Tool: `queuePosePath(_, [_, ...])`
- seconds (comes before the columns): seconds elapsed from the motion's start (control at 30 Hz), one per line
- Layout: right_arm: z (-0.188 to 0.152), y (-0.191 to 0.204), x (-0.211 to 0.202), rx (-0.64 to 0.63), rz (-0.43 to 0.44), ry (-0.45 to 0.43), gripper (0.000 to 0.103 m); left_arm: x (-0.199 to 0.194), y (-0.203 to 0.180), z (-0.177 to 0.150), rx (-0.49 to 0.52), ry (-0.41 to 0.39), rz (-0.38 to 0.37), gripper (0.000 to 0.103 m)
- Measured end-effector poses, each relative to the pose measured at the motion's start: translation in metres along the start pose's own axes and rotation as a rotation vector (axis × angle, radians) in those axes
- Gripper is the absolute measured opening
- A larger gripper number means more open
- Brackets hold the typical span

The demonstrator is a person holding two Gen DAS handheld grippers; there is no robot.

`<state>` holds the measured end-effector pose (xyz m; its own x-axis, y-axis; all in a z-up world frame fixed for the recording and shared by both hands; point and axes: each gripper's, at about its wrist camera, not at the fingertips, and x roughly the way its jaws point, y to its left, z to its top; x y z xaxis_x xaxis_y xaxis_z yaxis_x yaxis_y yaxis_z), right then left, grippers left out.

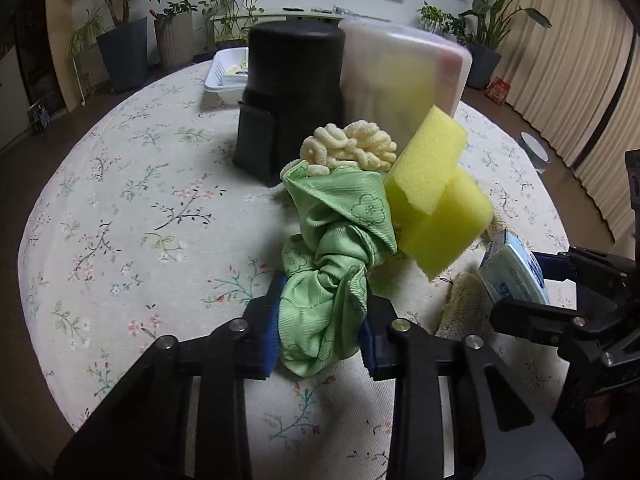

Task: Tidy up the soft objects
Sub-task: 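Place green cloth in white tray with left gripper while right places blue pack there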

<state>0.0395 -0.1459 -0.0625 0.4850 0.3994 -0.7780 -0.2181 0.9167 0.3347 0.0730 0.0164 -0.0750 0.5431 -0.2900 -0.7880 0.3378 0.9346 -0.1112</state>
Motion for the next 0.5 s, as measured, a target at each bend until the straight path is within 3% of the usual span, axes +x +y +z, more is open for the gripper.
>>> queuePosePath(0.27, [-0.001, 0.006, -0.014, -0.008, 0.005, -0.012, 0.076, -0.023, 0.004, -0.009, -0.021, -0.017, -0.006, 0.027])
queuePosePath(0.5, [0.0, 0.006, -0.022, -0.005, 0.025, -0.036, 0.076, -0.055, 0.004, -0.011, -0.026, -0.078, -0.05, 0.027])
